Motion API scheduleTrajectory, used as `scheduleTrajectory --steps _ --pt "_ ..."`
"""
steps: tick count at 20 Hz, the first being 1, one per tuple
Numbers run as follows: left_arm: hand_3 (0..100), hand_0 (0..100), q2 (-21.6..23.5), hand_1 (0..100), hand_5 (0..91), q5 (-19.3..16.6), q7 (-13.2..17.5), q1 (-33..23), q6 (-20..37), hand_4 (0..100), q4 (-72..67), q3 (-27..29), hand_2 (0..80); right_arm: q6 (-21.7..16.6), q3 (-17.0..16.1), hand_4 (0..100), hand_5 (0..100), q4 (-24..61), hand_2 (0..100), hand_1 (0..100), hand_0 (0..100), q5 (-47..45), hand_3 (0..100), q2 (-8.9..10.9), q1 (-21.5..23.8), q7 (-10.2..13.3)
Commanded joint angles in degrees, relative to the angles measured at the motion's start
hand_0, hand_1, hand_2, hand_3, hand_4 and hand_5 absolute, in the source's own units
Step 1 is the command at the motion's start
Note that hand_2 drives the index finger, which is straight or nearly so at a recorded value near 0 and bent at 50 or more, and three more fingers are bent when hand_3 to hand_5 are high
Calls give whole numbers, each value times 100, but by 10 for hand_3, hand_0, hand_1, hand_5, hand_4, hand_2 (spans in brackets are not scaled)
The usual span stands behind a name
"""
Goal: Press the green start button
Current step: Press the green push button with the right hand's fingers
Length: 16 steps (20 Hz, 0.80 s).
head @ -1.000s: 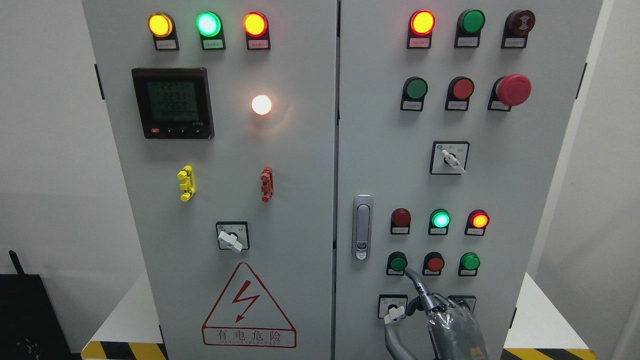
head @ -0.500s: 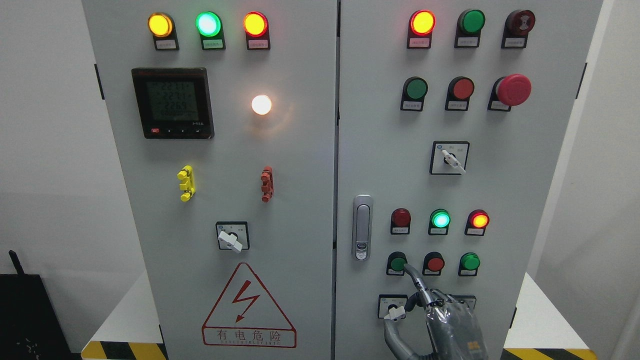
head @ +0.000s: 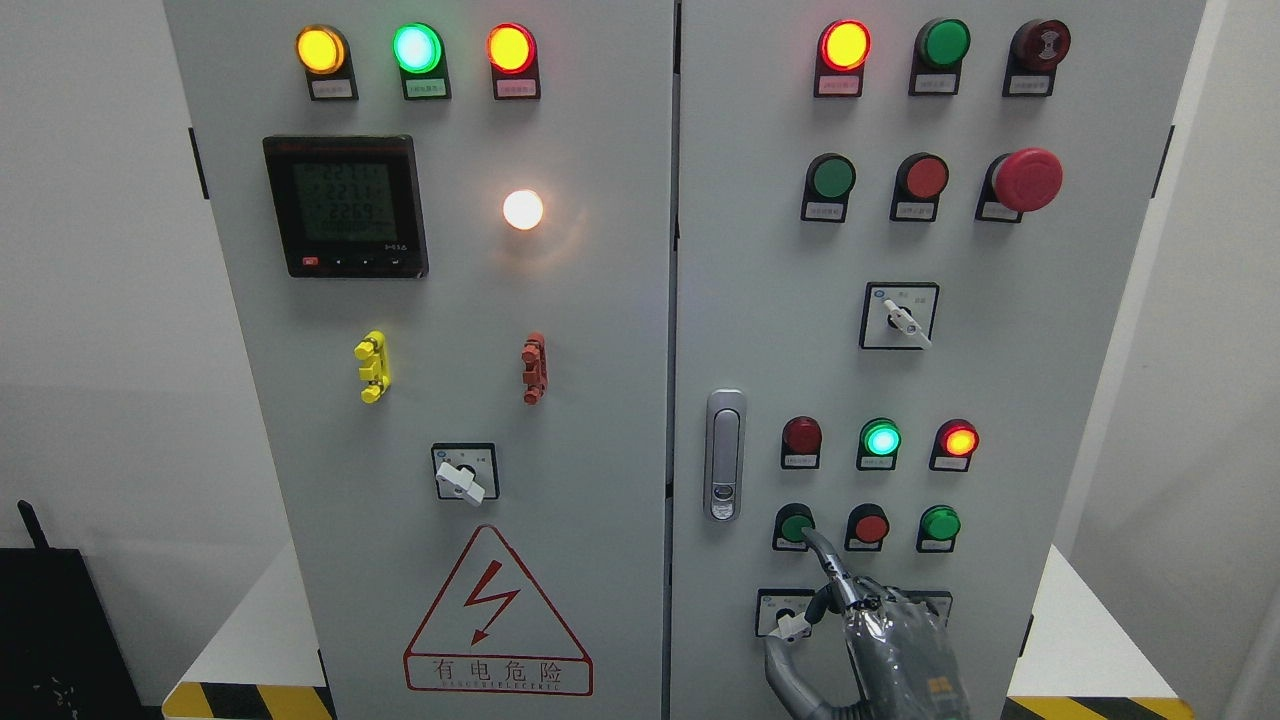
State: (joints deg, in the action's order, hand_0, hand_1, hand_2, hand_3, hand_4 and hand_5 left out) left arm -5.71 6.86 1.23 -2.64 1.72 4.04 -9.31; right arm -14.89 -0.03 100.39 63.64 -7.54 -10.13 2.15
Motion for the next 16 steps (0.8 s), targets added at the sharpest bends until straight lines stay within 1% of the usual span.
scheduleTrajectory --steps 1,7,16 --pt "0 120 0 556 0 0 0 0 -5 0 0 0 0 3 -68 610 494 -186 0 369 490 9 622 -2 -77 -4" --pt "0 120 0 556 0 0 0 -9 -5 0 0 0 0 3 -59 610 494 -336 0 371 492 9 622 -2 -164 -4" --pt "0 120 0 556 0 0 0 0 -5 0 0 0 0 3 -59 612 494 -406 0 372 494 0 623 -2 -173 -4"
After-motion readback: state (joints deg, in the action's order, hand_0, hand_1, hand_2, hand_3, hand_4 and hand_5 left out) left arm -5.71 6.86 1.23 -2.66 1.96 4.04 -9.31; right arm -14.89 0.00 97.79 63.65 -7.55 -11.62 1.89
